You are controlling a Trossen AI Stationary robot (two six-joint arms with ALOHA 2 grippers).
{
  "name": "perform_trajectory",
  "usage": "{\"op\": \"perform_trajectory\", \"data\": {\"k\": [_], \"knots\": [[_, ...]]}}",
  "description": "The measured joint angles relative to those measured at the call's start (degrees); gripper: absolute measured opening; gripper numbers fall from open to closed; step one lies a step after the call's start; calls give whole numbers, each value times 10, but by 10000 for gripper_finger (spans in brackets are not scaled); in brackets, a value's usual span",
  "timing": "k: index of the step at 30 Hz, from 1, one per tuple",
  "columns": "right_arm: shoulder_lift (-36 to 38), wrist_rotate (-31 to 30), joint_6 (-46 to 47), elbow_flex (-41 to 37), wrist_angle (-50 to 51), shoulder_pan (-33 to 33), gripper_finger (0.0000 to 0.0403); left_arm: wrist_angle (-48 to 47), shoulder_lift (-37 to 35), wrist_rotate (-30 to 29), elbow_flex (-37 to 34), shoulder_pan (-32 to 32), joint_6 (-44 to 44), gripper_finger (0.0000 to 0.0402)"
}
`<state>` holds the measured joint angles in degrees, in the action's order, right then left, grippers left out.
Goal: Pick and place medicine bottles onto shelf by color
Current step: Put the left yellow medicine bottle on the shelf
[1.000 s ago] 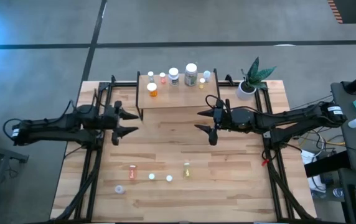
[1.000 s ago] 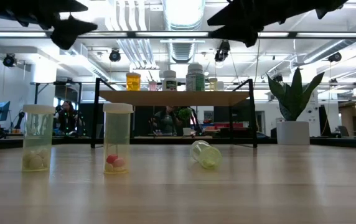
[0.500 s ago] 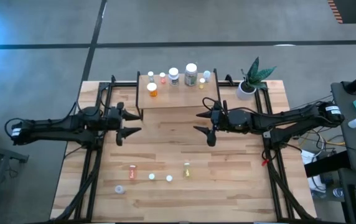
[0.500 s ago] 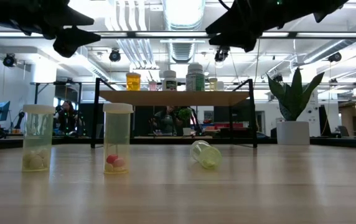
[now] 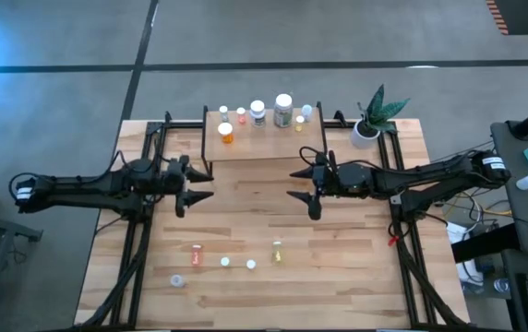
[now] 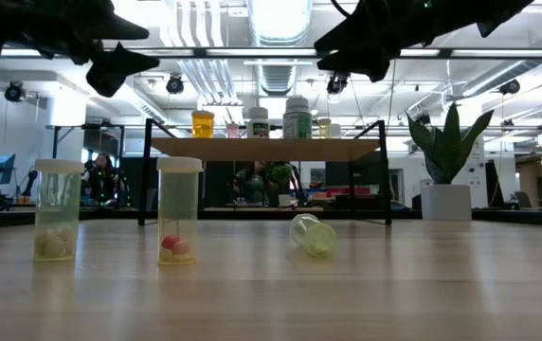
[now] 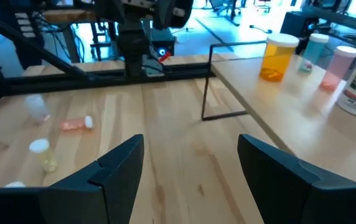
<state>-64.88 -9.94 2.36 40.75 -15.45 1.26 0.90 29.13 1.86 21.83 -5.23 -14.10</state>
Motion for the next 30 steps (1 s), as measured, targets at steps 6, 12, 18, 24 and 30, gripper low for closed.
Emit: {"op": "perform_trajectory", "data": {"k": [6, 12, 18, 24, 30], "knots": [[-2, 70, 9, -1, -26, 2, 249, -23, -9, 24, -5, 6, -40, 231], [-2, 73, 7, -4, -25, 4, 249, -173, -8, 24, 48, 11, -72, 231], [-9, 73, 9, -4, -31, 7, 249, -259, 30, 24, 114, 17, -67, 231], [-22, 72, 15, -4, -34, 10, 249, -324, 80, 26, 147, 35, -84, 231], [-24, 70, 21, -4, -37, 15, 249, -326, 162, 12, 197, 112, -124, 231]]}}
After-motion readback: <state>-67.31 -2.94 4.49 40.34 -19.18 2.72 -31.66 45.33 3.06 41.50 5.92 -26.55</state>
